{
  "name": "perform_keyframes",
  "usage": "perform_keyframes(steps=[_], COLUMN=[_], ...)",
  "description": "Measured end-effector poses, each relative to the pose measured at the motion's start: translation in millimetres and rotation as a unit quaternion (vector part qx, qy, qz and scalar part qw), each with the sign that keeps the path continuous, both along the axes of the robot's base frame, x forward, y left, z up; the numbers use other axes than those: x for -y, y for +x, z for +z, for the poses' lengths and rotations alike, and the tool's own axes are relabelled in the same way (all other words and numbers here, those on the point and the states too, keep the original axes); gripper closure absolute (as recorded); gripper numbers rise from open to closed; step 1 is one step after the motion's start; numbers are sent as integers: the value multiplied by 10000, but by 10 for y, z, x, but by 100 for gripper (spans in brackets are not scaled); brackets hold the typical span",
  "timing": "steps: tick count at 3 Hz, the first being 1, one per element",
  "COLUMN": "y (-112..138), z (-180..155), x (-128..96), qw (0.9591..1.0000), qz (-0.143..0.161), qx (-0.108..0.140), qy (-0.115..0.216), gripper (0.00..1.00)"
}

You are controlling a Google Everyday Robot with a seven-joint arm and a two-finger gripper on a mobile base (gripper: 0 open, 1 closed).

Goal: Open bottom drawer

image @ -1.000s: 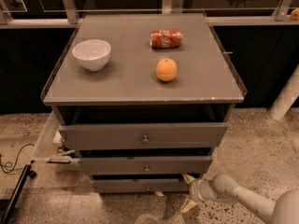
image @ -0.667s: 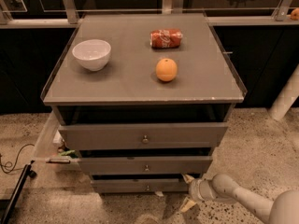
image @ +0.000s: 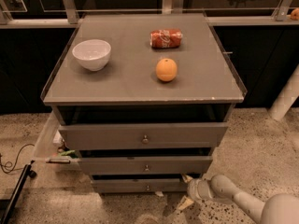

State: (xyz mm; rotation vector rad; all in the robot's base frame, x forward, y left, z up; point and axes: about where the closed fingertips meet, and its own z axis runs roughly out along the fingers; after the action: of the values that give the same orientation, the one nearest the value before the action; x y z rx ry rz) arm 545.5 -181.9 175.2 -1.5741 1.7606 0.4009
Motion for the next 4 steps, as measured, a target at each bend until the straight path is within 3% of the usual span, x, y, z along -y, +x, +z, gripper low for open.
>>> perform_keyframes(steps=[1, 3, 4], y=[62, 62, 14], z=[-89, -87, 87], x=[6, 5, -52], qw=[10000, 10000, 9998], qz=[-30, -28, 159], qx=[11, 12, 105], qy=[11, 12, 76], gripper=[0, 43, 66])
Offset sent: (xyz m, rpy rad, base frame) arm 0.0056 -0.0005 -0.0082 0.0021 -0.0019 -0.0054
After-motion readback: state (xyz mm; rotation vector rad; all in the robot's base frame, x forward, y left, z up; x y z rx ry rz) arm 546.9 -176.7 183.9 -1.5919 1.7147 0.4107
